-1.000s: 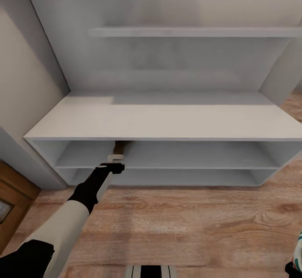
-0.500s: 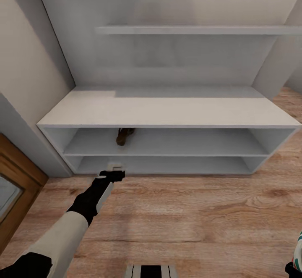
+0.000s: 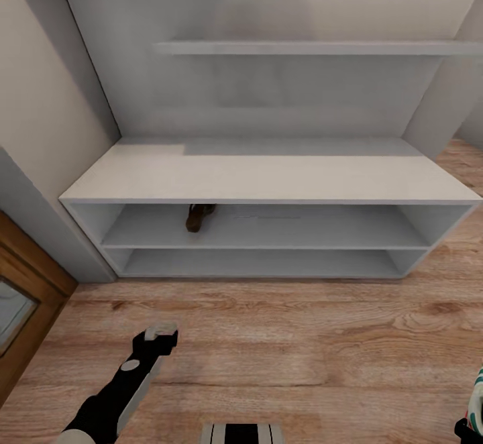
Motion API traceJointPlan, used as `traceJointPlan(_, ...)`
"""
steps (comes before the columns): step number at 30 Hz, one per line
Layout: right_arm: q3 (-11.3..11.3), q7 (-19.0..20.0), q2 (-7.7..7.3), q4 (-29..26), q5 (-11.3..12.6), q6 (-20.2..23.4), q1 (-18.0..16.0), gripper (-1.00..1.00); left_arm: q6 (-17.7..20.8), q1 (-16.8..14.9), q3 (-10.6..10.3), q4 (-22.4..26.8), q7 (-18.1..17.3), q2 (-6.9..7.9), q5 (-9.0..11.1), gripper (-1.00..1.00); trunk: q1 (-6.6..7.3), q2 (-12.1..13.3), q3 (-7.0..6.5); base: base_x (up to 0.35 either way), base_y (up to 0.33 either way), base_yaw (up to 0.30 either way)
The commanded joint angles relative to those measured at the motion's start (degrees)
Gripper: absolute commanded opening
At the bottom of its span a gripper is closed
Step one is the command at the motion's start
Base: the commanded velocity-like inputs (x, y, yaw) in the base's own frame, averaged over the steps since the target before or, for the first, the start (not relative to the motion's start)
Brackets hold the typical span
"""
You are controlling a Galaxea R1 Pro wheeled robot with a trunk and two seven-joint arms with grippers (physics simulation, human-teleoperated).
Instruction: Pick up the two gym shoes and the two sandals from the corridor floor and place them onto the hallstand (shoe rack) in the corridor, making sure they are on the rack and not on the floor. Arrange them so the two gym shoes are next to each other and the two sandals are next to each other.
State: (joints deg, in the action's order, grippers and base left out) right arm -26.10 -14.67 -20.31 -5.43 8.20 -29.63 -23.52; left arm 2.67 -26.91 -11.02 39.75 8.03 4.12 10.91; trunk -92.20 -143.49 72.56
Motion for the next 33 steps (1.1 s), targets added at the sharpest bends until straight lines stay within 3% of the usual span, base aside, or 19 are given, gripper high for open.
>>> traceJointPlan(1, 0.47, -0.1, -0.01, 0.06, 0.59, -0.22, -0.03, -1.0, -1.46, 1.4, -0.46, 0.04, -1.68, 1.13, 0.64, 1.0, 0.01, -0.02, 0.04, 0.0, 0.0, 0.0)
traceJointPlan(2, 0.46, -0.1, -0.01, 0.06, 0.59, -0.23, -0.02, -1.0, -2.13, 2.09, -0.45, 0.01, -3.01, 1.64, 0.65, 1.0, 0.01, -0.02, 0.04, 0.0, 0.0, 0.0)
traceJointPlan(7, 0.44, -0.17, -0.17, 0.06, 0.59, -0.25, 0.0, -1.0, -4.75, 6.86, 0.02, -2.49, -16.67, 6.09, 0.79, 1.0, 0.01, -0.02, 0.04, 0.0, 0.0, 0.0)
traceJointPlan(11, 0.44, -0.15, -0.24, 0.06, 0.59, -0.26, 0.01, -1.0, -9.55, 8.09, 0.16, -8.07, -21.98, 7.4, 0.82, 1.0, 0.01, -0.02, 0.04, 0.0, 0.0, 0.0)
traceJointPlan(13, 0.44, -0.12, -0.27, 0.06, 0.59, -0.26, 0.0, -1.0, -14.8, 8.36, 0.19, -12.85, -23.03, 7.64, 1.14, 1.0, 0.01, -0.02, 0.04, 0.0, 0.0, 0.0)
traceJointPlan(15, 0.44, -0.08, -0.3, 0.03, 0.59, -0.26, -0.01, -1.0, -17.28, 8.42, 0.19, -15.34, -23.23, 7.65, 1.39, 1.0, 0.01, -0.02, 0.04, 0.0, 0.0, 0.0)
traceJointPlan(18, 0.44, -0.02, -0.36, -0.01, 0.59, -0.26, -0.02, -1.0, -22.93, 8.52, 0.2, -22.31, -23.62, 7.66, 3.45, 1.0, 0.01, -0.02, 0.04, 0.0, 0.0, 0.0)
traceJointPlan(25, 0.44, -0.02, -0.04, -0.02, 0.59, -0.26, -0.02, -1.0, -24.22, 8.54, 0.36, -24.16, -24.08, 7.99, 5.62, 1.0, 0.01, -0.02, 0.04, 0.0, 0.0, 0.0)
traceJointPlan(33, 0.44, -0.09, 0.04, 0.1, 0.59, -0.26, 0.01, -1.0, -24.38, 8.54, 1.84, -24.28, -24.46, 8.03, 5.81, 1.0, 0.01, -0.02, 0.04, 0.0, -0.06, 0.0)
